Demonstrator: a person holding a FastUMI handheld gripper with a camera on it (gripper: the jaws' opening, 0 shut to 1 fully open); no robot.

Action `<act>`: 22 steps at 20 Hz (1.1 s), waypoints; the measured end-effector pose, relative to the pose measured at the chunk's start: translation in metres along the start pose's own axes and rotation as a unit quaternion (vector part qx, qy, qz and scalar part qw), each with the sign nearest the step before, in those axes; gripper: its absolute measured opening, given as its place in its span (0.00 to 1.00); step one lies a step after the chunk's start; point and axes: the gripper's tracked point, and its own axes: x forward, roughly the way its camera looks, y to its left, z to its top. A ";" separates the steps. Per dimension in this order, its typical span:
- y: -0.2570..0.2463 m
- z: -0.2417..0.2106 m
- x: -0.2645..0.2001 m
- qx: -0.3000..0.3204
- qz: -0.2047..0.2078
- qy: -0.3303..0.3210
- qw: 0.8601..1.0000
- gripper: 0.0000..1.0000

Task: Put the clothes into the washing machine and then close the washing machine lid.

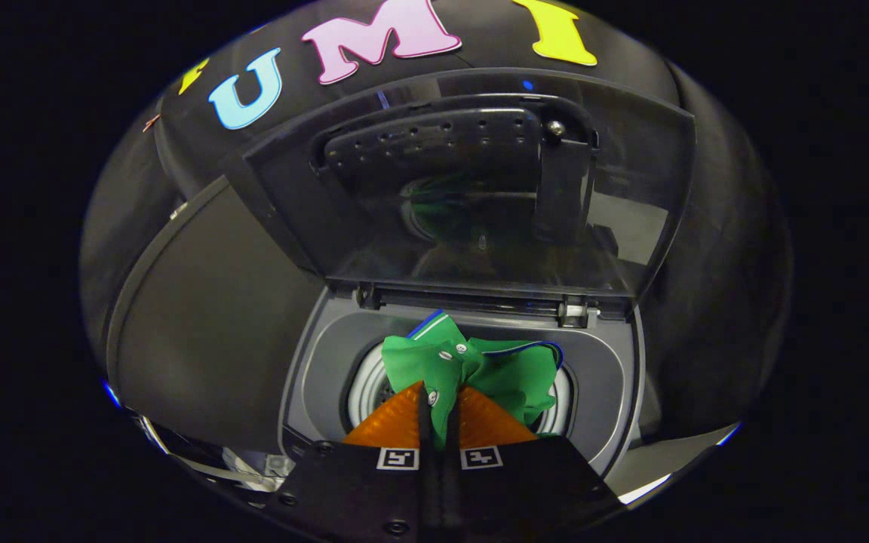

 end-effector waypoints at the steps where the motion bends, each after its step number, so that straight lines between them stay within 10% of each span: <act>1: -0.003 -0.001 0.001 -0.002 -0.003 -0.001 1.000 0.05; 22: -0.009 -0.048 0.052 -0.023 -0.079 0.059 0.995 0.05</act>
